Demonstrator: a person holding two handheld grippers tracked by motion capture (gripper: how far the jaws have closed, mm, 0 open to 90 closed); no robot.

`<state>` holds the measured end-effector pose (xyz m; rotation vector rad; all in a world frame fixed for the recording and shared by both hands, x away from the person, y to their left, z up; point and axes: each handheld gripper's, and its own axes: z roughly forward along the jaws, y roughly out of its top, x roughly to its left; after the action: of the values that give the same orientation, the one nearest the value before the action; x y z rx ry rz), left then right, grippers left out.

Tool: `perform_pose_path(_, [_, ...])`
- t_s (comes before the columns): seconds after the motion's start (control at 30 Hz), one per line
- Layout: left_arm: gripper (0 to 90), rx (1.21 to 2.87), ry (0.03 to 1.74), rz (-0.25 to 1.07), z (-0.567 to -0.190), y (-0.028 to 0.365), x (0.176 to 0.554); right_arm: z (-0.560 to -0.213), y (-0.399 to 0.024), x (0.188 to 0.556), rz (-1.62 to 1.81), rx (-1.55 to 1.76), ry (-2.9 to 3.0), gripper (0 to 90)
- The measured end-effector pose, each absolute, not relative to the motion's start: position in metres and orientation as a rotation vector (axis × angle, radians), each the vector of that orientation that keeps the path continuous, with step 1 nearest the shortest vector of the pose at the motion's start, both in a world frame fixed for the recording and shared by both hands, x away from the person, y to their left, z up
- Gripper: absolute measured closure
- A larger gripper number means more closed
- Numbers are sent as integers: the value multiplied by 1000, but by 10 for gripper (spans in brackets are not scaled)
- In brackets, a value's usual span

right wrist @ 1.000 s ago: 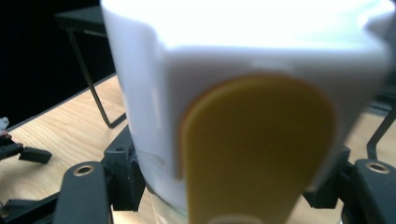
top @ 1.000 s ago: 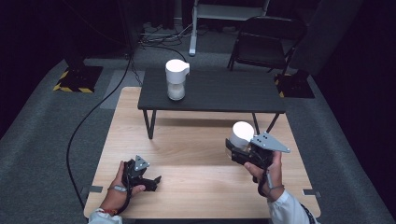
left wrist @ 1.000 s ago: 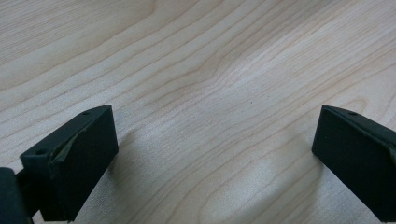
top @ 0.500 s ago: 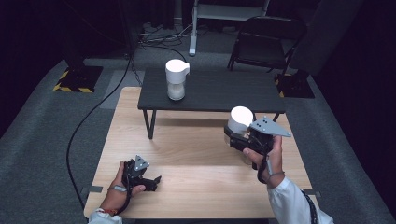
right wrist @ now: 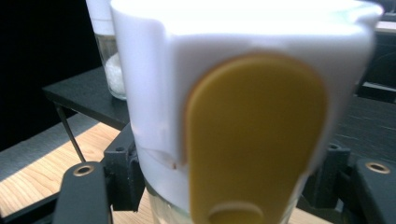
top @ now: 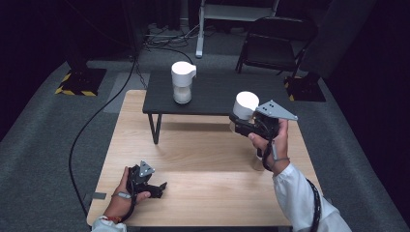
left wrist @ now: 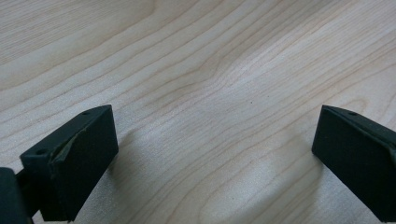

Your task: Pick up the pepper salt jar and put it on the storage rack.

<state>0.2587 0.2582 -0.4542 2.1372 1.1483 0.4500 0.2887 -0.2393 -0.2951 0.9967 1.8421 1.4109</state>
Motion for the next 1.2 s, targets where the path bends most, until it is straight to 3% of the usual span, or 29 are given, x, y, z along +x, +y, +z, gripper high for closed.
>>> perform_pose_path(1.2, [0,2139,1147,450,-454,258,259,-279,-215,342,1384,1030,1777,299])
